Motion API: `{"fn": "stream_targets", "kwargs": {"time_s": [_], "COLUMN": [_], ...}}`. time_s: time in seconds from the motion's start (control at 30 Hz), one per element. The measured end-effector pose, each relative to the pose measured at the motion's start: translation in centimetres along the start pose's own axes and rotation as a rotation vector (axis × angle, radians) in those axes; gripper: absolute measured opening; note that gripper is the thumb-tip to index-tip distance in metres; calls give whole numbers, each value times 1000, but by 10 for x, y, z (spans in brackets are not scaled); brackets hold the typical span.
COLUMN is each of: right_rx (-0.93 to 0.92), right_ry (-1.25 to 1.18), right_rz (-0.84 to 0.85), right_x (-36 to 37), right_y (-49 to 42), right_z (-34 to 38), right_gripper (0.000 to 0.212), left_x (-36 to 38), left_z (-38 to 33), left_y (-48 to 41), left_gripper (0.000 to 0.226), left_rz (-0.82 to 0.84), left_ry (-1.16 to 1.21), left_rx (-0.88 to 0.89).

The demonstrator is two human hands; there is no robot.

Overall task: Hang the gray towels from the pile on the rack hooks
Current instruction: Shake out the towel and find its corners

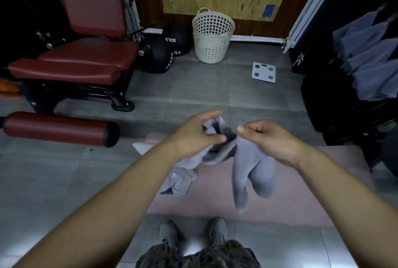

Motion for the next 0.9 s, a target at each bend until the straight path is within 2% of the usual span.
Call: {"fn": "stream_targets", "kwargs": {"time_s": [0.07,0.13,0.27,0.33,0.47,0.53,0.63,0.73,0.8,0.83,0.9], "right_rx": [8,22,12,15,36,55,25,-16,-58,-88,-153], "right_ry": [10,8,-6,18,79,88,140,225,169,156,151], "right_rz": [6,2,6,26,146,158,44,-113,-207,-230,-197], "right_x": [2,-2,-11,-9,4,4,-10,-21,-26,-26,-20], "right_y": [-5,-5,1,5,10,12,8,1,-1,0,-1], "right_z": [7,8,9,4,-7,-12,-13,-13,-3,5,19], "right_gripper": [88,88,57,50,38,33,59,57,43,35,30], "left_x": [26,30,18,10,-6,-30,-77,-92,-86,-78,-54], "left_z": [-5,-6,-4,-7,-14,-16,-3,12,20,20,16], "left_y": [-1,-4,-9,-9,-11,-11,1,14,13,10,-1], "left_gripper": [41,24,15,9,15,24,27,17,12,22,60], "left_rz": [164,198,103,45,-2,-202,-576,-753,-725,-650,-388], "left_ry": [81,60,-14,61,226,354,515,397,278,228,168], "left_rx": [6,20,37,67,104,134,165,166,110,80,71]}}
Point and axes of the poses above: each hand's wrist, its own y-axis away from the middle knuckle, its own x-axis out of the palm, z = x × y, the point moved 10 cm from there along -y, towards the middle knuckle, and after that the axes turned 11 degrees about y, right-handed, at the moved point
